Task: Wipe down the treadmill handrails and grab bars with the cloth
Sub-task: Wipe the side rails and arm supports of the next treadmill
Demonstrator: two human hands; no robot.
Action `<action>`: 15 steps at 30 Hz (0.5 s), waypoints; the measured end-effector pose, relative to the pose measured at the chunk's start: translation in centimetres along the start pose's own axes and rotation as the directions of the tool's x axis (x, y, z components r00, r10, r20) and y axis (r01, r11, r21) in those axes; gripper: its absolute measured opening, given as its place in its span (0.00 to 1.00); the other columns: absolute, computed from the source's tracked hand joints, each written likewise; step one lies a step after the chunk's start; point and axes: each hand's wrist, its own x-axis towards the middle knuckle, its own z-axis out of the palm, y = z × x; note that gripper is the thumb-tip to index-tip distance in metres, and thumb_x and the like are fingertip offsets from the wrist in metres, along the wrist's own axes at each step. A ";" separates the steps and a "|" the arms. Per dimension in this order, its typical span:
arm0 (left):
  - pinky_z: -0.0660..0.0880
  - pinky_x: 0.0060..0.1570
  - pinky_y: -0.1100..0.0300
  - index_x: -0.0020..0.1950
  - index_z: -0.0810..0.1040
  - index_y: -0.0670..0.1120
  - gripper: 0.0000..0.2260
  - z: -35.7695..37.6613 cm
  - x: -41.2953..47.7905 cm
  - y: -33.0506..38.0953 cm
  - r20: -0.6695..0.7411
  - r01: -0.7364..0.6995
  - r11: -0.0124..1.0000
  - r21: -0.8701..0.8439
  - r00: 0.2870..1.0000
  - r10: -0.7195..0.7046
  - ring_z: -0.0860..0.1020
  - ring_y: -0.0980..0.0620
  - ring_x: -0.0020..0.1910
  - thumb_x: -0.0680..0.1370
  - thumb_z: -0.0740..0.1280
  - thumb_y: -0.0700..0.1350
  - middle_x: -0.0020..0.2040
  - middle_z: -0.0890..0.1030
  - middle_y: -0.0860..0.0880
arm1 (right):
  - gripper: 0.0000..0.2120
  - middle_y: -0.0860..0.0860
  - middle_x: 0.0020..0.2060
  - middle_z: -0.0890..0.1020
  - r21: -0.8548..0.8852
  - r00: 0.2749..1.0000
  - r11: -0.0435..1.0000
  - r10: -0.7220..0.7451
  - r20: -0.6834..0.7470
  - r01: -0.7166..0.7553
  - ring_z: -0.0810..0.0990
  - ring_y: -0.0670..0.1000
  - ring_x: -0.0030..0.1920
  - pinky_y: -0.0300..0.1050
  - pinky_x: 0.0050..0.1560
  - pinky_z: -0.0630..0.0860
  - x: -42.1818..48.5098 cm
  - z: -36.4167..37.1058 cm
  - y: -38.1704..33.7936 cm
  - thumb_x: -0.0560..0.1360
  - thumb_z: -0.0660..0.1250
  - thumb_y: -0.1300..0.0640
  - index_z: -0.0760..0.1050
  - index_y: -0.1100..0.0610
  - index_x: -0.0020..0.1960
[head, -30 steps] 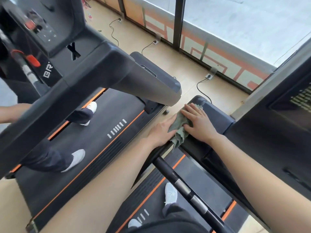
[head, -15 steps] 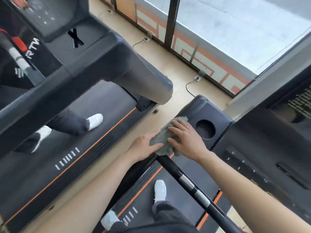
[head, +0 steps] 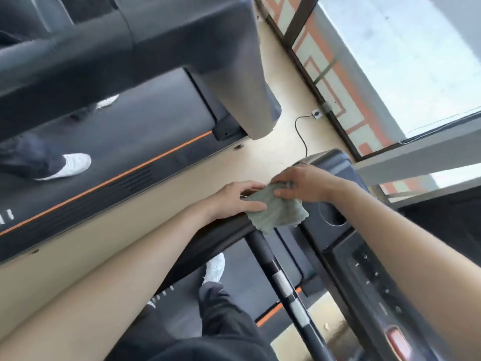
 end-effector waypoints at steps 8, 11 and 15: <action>0.67 0.75 0.50 0.67 0.77 0.62 0.26 -1.6 -0.8 -2.9 0.097 0.011 0.992 -0.129 0.995 0.001 0.74 0.57 0.70 0.70 0.76 0.60 0.68 0.79 0.54 | 0.27 0.41 0.65 0.77 -0.032 0.915 0.999 0.035 0.401 -0.024 0.74 0.49 0.62 0.54 0.69 0.69 3.8 -2.9 -1.3 0.72 0.65 0.29 0.72 0.35 0.69; 0.67 0.74 0.50 0.65 0.78 0.63 0.26 -2.3 -1.4 -3.9 0.122 0.040 0.989 -0.140 0.992 -0.022 0.75 0.58 0.69 0.68 0.76 0.62 0.67 0.81 0.55 | 0.29 0.40 0.64 0.76 -0.028 0.866 1.000 0.021 0.499 -0.008 0.72 0.47 0.64 0.48 0.66 0.65 4.9 -3.1 -2.7 0.73 0.65 0.30 0.71 0.36 0.72; 0.67 0.74 0.51 0.65 0.78 0.64 0.27 -3.3 -3.2 -5.5 0.140 0.073 0.988 -0.139 0.989 -0.053 0.74 0.60 0.70 0.67 0.76 0.64 0.68 0.79 0.55 | 0.26 0.38 0.61 0.76 0.014 0.829 1.000 -0.019 0.559 0.014 0.73 0.47 0.62 0.44 0.62 0.62 6.1 -2.6 -4.9 0.74 0.63 0.29 0.73 0.35 0.70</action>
